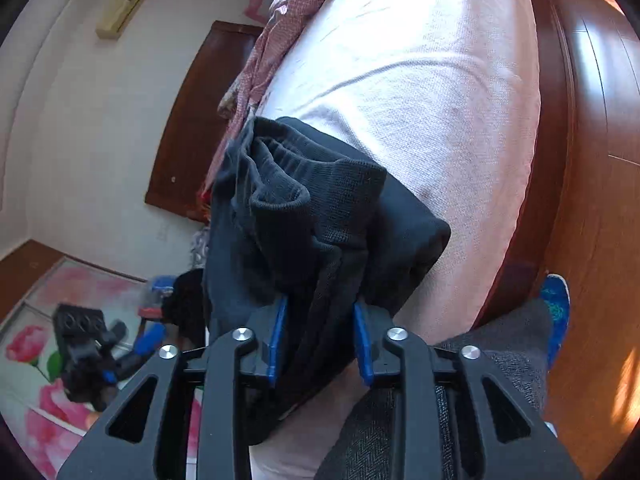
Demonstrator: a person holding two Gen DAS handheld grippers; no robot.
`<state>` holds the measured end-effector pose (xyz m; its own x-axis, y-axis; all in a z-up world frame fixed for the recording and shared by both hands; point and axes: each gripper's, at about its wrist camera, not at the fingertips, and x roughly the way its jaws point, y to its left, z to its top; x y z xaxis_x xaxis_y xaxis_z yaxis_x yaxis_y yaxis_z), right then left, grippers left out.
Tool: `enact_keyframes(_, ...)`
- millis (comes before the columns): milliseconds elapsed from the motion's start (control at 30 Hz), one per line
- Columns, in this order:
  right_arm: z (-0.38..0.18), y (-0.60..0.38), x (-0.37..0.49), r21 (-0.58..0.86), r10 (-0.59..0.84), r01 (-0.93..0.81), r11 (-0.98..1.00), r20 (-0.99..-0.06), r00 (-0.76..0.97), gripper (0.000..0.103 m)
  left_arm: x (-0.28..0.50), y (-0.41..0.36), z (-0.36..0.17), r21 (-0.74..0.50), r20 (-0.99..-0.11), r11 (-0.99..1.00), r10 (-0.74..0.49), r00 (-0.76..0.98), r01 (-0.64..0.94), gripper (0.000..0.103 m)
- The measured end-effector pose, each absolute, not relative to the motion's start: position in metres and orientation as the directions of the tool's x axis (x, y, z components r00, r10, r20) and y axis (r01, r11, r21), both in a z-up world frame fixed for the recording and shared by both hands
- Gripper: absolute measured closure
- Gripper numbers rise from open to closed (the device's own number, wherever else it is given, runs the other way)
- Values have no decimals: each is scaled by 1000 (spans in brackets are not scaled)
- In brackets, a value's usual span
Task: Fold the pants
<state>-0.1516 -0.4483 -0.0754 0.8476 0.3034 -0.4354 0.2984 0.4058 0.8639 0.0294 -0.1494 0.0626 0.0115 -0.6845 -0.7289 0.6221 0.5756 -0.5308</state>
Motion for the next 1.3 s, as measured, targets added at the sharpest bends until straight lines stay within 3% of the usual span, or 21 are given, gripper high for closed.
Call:
enact_keyframes(33, -70, -449, -150, 879, 319, 274, 392, -408, 855, 33, 19, -141, 50, -509, -753, 596, -658, 16, 621, 41)
enact_keyframes(100, -64, -452, -145, 907, 344, 256, 334, -370, 863, 25, 1, -126, 32, -474, -782, 631, -622, 36, 615, 39)
enact_keyframes(233, -56, -459, -137, 883, 303, 361, 300, -447, 842, 25, -19, -98, 11, -501, -779, 671, -625, 54, 546, 33)
enact_keyframes(300, -55, -464, -152, 902, 273, 341, 264, -409, 871, 25, -29, -86, 8, -510, -767, 681, -637, 81, 526, 32)
enact_keyframes(433, -41, -470, -170, 886, 211, 355, 297, -424, 881, 25, -44, -73, 3, -508, -752, 699, -645, 138, 503, 26)
enact_keyframes(567, -27, -465, -163, 895, 254, 302, 329, -391, 884, 34, -58, -68, -3, -502, -748, 706, -645, 160, 499, 25)
enact_keyframes(867, -30, -456, -135, 812, 234, 393, 431, -522, 820, 37, -65, -71, 0, -476, -752, 705, -637, 173, 525, 20)
enact_keyframes(967, -33, -452, -128, 780, 226, 419, 466, -562, 795, 46, -64, -69, -2, -487, -751, 711, -637, 172, 508, 19)
enact_keyframes(1033, -37, -451, -123, 741, 215, 451, 497, -609, 763, 74, -63, -67, -3, -487, -753, 716, -634, 174, 501, 19)
enact_keyframes(1100, -34, -447, -117, 702, 214, 439, 561, -634, 743, 89, -63, -65, -2, -487, -752, 720, -634, 182, 494, 19)
enact_keyframes(1167, -22, -445, -116, 681, 210, 413, 605, -636, 742, 91, -62, -63, -1, -487, -749, 723, -634, 192, 489, 18)
enact_keyframes(1300, 28, -450, -135, 709, 198, 307, 635, -533, 823, 93, -63, -61, 3, -475, -743, 731, -632, 222, 490, 17)
